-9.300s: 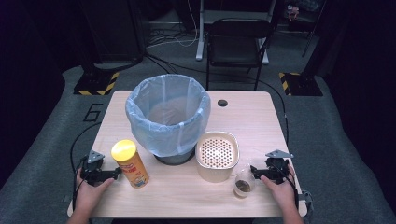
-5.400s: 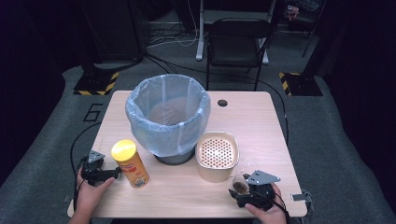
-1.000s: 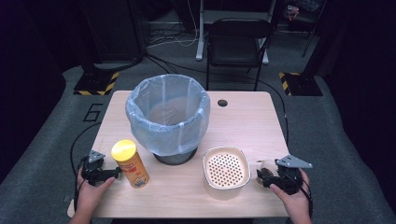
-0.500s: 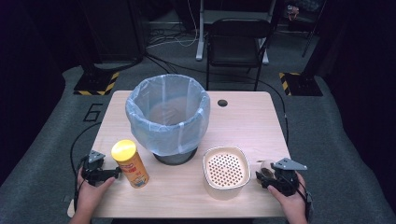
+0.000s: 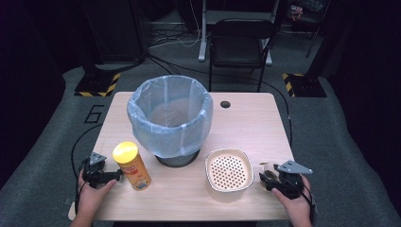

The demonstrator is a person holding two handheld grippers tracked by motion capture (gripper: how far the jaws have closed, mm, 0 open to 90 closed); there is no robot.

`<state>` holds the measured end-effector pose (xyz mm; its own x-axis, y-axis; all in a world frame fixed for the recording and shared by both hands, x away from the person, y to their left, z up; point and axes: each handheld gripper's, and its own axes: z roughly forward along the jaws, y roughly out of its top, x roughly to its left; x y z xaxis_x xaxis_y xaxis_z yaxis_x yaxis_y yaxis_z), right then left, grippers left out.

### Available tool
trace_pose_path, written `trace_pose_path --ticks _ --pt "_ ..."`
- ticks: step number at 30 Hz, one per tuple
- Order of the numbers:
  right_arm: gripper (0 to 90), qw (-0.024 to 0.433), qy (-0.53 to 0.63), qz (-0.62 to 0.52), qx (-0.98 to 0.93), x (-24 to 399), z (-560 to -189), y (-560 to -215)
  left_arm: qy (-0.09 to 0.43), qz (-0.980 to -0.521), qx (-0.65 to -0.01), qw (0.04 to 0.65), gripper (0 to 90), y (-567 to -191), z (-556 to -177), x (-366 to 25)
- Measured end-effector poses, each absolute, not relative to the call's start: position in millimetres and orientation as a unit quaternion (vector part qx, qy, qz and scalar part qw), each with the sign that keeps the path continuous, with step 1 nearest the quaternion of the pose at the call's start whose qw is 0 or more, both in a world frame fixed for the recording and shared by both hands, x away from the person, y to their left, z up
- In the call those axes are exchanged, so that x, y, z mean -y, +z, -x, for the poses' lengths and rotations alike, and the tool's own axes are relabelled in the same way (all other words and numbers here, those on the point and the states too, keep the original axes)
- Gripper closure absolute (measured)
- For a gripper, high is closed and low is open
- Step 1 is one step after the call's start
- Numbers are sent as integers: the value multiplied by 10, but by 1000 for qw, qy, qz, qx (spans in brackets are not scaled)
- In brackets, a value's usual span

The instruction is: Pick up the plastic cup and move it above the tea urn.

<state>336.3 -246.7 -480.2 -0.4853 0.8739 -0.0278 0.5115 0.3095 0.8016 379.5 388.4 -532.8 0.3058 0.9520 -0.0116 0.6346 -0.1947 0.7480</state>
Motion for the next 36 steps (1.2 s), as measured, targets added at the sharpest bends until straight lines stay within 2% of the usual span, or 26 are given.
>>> trace_pose_path --ticks 7,19,26,36 --pt "302 260 387 -437 -769 2473 -3352 -4721 237 -735 -539 334 73 -5328 -3795 -3884" --pt "338 252 393 -415 -781 2446 -3412 -4622 237 -736 -539 334 73 -5328 -3795 -3884" --pt "344 250 400 -381 -795 2424 -3494 -4473 237 -735 -539 334 73 -5328 -3795 -3884" --pt "347 272 389 -331 -816 2365 -3665 -4244 237 -735 -539 335 73 -5328 -3795 -3884"
